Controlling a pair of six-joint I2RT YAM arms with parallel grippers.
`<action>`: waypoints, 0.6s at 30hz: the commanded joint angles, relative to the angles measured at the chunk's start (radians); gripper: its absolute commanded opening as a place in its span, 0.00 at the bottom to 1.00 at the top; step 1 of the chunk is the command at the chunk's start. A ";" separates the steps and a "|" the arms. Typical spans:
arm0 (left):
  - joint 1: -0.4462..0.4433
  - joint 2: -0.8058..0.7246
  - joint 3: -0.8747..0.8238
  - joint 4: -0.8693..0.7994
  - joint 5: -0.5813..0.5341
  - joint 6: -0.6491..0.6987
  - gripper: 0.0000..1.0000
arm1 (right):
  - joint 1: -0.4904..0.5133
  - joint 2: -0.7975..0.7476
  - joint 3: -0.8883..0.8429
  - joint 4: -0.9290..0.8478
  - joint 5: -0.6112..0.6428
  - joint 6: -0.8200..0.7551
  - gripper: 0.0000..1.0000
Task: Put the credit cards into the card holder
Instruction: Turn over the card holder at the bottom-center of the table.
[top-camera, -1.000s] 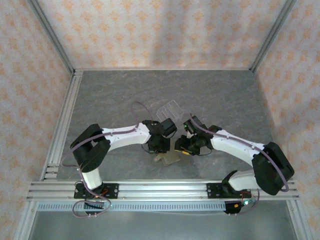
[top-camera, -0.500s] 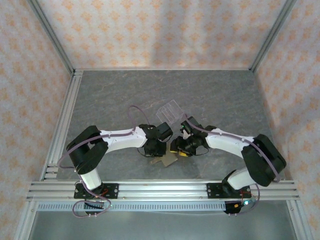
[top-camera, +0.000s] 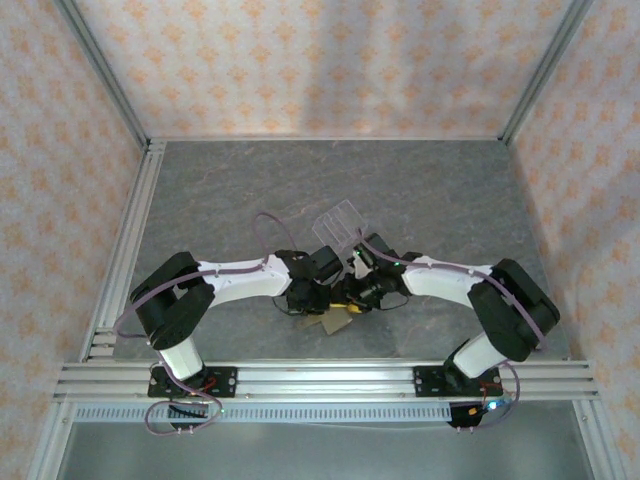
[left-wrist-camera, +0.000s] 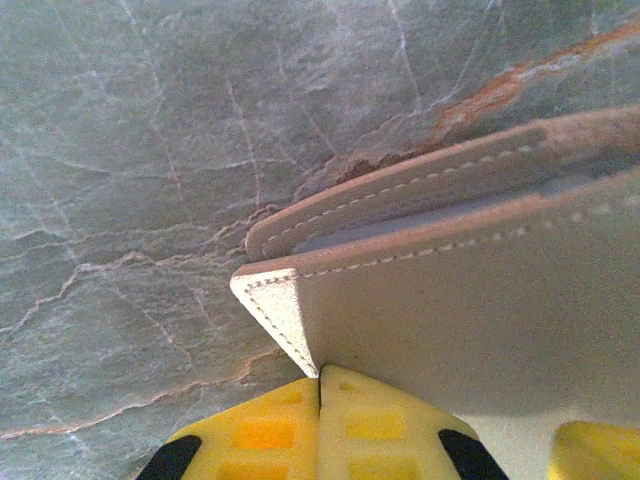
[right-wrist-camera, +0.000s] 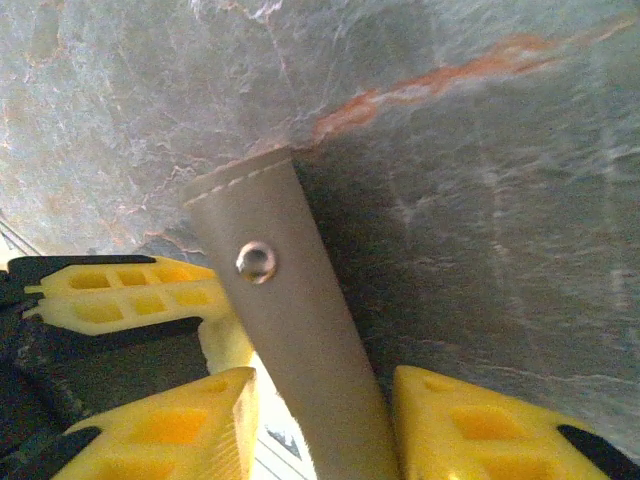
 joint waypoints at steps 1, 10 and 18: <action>0.016 0.052 -0.052 -0.046 -0.027 0.012 0.00 | 0.035 0.032 0.035 0.050 -0.055 0.004 0.36; 0.025 0.003 -0.022 -0.079 -0.035 0.024 0.00 | 0.035 -0.071 0.047 -0.029 -0.038 -0.004 0.00; 0.095 -0.135 -0.001 -0.160 -0.087 0.052 0.27 | -0.029 -0.316 0.162 -0.570 0.462 -0.109 0.00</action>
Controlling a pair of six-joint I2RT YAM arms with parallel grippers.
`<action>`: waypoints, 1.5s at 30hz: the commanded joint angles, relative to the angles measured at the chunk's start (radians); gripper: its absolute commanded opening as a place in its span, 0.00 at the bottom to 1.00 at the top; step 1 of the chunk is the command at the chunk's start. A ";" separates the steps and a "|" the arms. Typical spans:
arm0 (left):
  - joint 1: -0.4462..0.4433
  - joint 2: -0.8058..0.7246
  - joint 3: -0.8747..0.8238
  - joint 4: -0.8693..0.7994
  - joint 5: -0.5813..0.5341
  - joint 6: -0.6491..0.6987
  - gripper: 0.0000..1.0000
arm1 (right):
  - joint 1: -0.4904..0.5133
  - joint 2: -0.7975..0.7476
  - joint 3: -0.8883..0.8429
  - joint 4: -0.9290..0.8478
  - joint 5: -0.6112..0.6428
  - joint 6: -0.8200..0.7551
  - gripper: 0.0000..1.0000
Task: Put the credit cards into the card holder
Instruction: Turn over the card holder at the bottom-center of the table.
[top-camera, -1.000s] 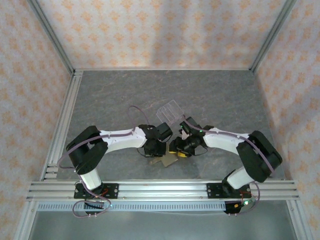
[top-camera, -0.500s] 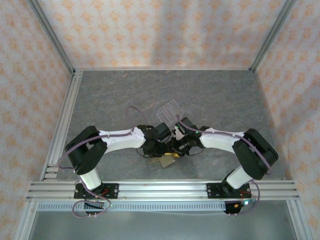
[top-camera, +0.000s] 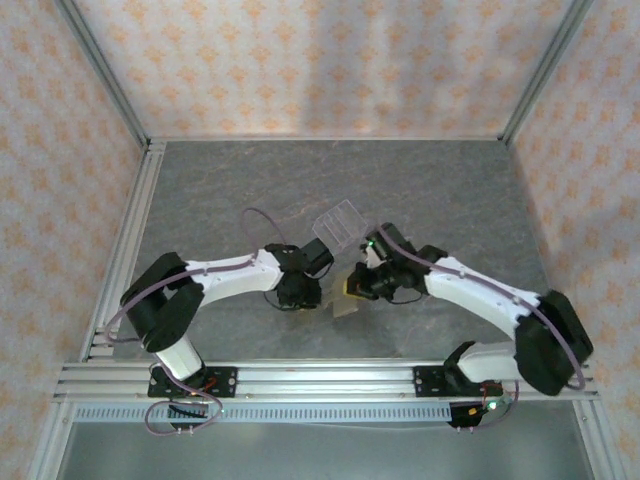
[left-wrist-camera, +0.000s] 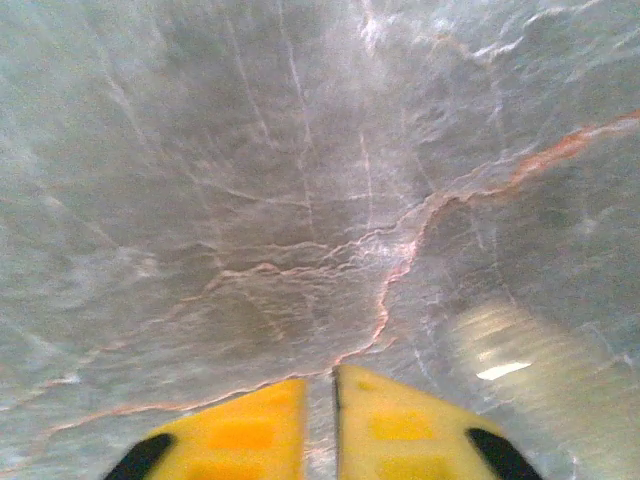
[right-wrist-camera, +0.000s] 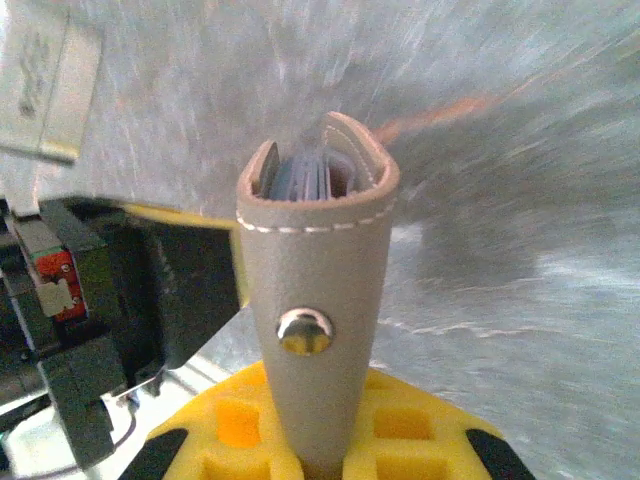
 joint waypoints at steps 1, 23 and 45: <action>0.030 -0.070 0.009 -0.095 -0.064 0.023 0.32 | 0.005 -0.050 0.071 -0.318 0.303 -0.068 0.00; 0.090 -0.249 0.020 -0.185 -0.103 0.036 0.69 | 0.366 0.147 0.291 -0.738 0.859 0.168 0.00; 0.137 -0.371 -0.066 -0.199 -0.108 0.016 0.72 | 0.477 0.560 0.449 -0.391 0.649 0.092 0.42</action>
